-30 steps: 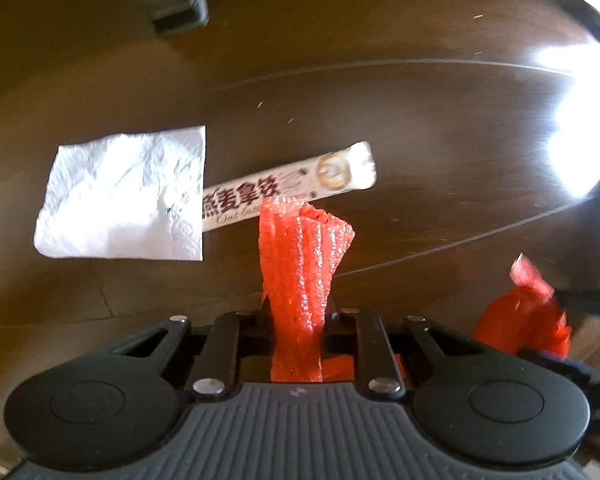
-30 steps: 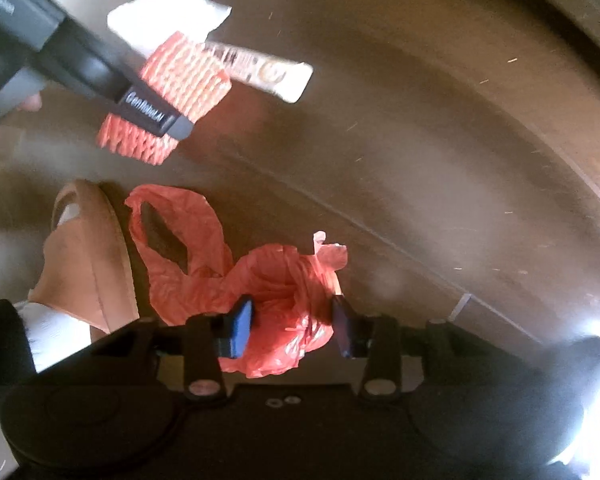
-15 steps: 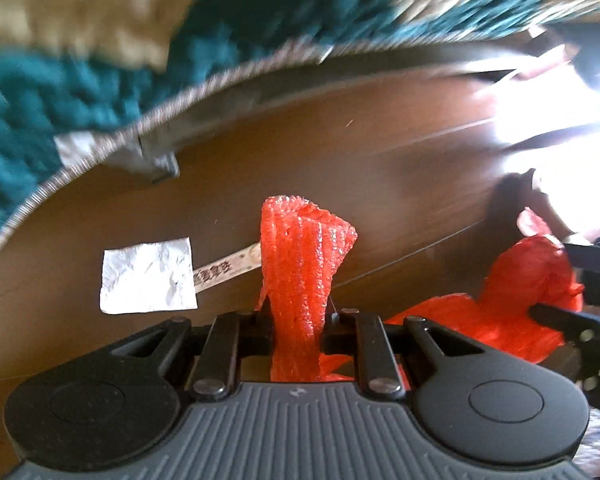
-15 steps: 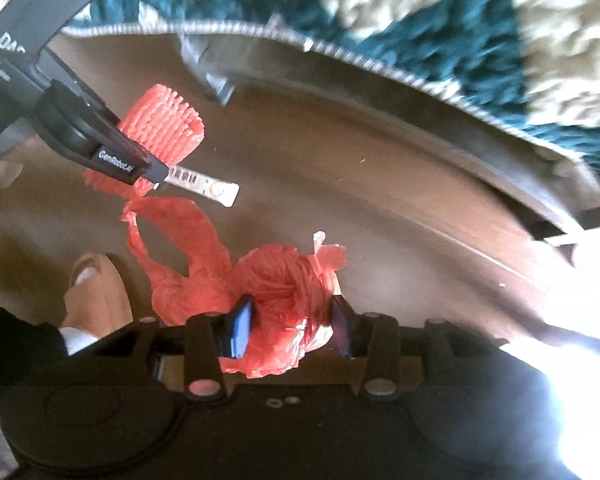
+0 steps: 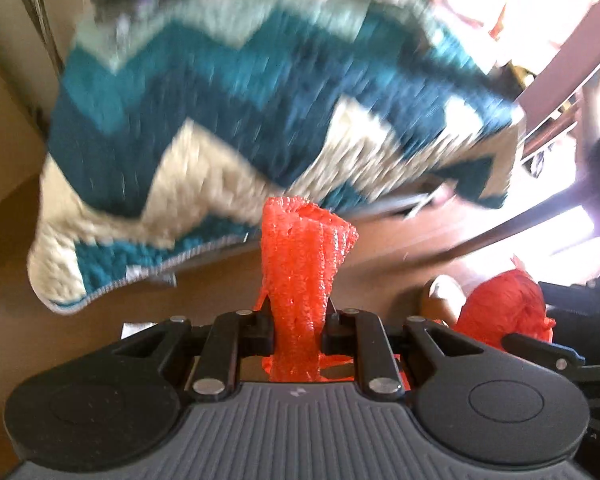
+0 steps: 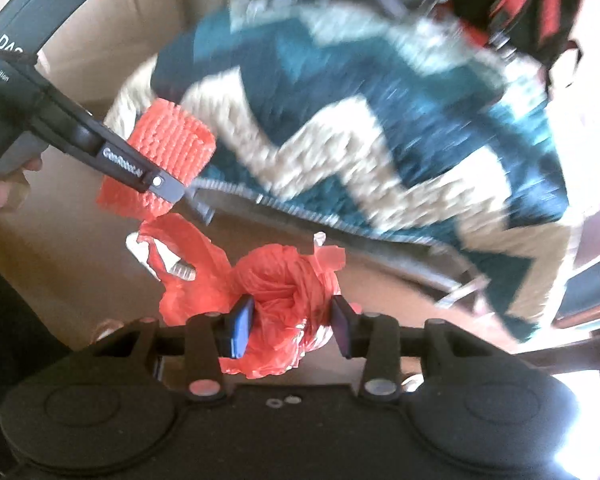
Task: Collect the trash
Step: 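Lift the foam net and red bag and carry them to the teal bin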
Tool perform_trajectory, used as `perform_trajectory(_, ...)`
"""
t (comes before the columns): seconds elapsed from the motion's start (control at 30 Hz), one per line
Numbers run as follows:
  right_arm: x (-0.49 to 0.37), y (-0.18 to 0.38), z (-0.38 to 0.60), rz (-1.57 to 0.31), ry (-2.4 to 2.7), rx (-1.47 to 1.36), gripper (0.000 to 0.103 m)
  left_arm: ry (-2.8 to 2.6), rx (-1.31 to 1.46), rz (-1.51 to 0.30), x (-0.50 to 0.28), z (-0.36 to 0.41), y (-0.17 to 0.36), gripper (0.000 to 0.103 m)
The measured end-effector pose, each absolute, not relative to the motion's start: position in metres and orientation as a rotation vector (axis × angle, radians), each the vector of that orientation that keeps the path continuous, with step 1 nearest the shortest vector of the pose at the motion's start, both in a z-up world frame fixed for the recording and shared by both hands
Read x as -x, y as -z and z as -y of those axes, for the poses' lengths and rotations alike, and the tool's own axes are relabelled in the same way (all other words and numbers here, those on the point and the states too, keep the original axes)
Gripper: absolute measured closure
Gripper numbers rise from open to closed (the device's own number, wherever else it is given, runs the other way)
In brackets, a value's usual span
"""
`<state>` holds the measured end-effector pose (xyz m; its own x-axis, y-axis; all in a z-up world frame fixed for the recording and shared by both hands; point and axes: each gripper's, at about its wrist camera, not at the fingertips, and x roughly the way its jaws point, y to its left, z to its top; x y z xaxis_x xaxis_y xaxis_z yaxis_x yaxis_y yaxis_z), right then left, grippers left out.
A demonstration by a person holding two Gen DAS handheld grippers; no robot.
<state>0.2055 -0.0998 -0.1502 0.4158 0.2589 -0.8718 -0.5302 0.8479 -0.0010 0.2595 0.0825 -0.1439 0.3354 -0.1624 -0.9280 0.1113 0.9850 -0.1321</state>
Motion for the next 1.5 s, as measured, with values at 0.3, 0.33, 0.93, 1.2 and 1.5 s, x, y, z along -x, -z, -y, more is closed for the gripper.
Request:
perform_trajectory(0.3,-0.176,0.040,0.177,-0.820,-0.421,0.315,0.063,0.229,0.036,-1.031,-0.239,-0.023,0.025,0.084)
perform_trajectory(0.33,-0.173,0.028,0.185,-0.800,-0.406,0.310,0.063,0.237,0.033,-1.013,-0.238,-0.016,0.014,0.084)
perform_trajectory(0.93,-0.134,-0.152,0.372,-0.502,-0.110,0.207,0.063,0.456,-0.056,-0.691,-0.219,0.163,-0.161,0.084)
perform_trajectory(1.2,-0.130,-0.180,0.437,-0.485,0.049,0.227,0.063,0.546,-0.147,-0.618,-0.228,0.262,-0.196,0.084)
perform_trajectory(1.5,-0.146,-0.157,0.485,-0.571,0.145,0.263,0.063,0.645,-0.276,-0.650,-0.244,0.366,-0.174,0.084)
